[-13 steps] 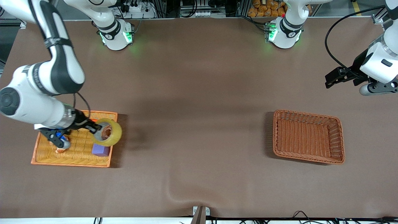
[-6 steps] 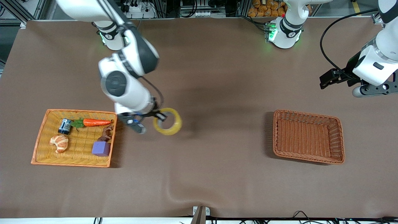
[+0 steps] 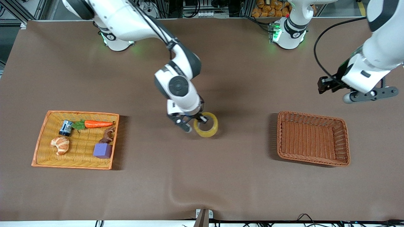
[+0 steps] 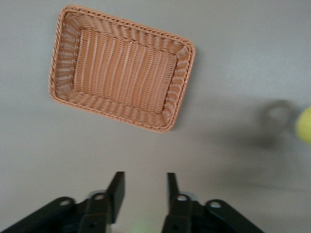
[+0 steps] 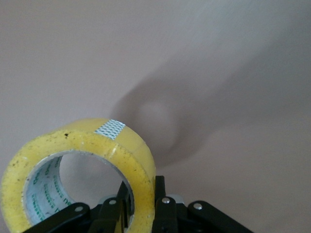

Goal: Transfer tape with both arms
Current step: 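Set the tape on the table while the left gripper approaches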

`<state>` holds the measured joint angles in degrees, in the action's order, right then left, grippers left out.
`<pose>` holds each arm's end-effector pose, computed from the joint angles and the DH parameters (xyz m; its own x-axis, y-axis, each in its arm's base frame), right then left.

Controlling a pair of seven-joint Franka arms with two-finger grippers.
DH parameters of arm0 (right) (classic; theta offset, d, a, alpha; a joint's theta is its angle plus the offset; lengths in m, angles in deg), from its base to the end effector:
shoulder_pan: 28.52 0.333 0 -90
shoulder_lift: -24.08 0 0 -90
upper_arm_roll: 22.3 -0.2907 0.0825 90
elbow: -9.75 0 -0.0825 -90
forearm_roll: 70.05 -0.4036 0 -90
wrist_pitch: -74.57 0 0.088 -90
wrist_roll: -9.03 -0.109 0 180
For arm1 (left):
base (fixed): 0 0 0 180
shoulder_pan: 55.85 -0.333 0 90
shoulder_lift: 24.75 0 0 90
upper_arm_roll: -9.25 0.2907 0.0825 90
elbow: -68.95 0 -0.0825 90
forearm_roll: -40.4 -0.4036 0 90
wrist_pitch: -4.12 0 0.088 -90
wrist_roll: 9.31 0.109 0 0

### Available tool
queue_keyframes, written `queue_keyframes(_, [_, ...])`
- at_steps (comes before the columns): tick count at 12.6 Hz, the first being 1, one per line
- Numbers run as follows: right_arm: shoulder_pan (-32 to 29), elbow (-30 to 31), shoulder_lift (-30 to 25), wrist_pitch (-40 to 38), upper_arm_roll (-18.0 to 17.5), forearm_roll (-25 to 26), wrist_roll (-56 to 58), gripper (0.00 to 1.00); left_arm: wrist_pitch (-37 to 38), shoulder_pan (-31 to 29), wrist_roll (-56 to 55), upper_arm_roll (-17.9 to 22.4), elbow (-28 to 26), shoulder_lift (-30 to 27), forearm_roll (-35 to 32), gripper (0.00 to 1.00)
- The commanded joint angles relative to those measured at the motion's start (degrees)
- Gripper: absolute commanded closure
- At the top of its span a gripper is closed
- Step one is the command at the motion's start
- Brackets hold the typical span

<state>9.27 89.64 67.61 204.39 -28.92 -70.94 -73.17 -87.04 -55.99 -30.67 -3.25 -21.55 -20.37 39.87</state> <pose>0.5410 0.5083 0.2378 0.7625 -0.6425 -0.0761 -0.6466 -0.7525 -0.1251 0.5813 -0.1223 0.5510 0.9858 0.1563 -0.0614 0.1555 -0.9877 -0.0162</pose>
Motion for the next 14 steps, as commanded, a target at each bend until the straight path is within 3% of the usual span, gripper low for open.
queue_keyframes(1, [2.0,-3.1,2.6,1.3,0.7,3.8,-5.9,0.76,-2.4,0.5,-3.9,-1.2,-0.1,1.7,1.3,1.00])
queue_keyframes(2, [2.0,-3.1,2.5,0.9,0.7,4.0,-5.8,0.09,-3.1,0.7,-5.3,-1.5,-0.1,2.5,1.5,1.00])
queue_keyframes(3, [1.3,-3.2,2.1,0.8,0.6,3.9,-5.7,0.00,-3.9,1.1,-6.8,-1.5,-0.2,3.3,1.5,1.00])
queue_keyframes(6, [-2.5,-4.7,0.4,-0.8,-0.1,3.2,-4.1,0.00,-5.3,3.4,-9.8,-1.6,-0.4,5.6,1.5,1.00])
queue_keyframes(12, [-12.0,-4.6,-6.1,-14.5,-0.1,0.8,19.7,0.00,-12.6,10.9,-20.4,-2.4,0.0,12.9,1.5,1.00])
queue_keyframes(13, [-13.9,-4.2,-7.0,-17.4,0.0,0.3,23.9,0.00,-14.9,12.5,-22.1,-2.3,0.1,14.2,1.3,0.46])
queue_keyframes(14, [-15.4,-3.8,-8.0,-20.3,0.0,0.3,27.5,0.00,-16.7,14.3,-22.9,-2.3,0.2,15.7,0.5,0.13])
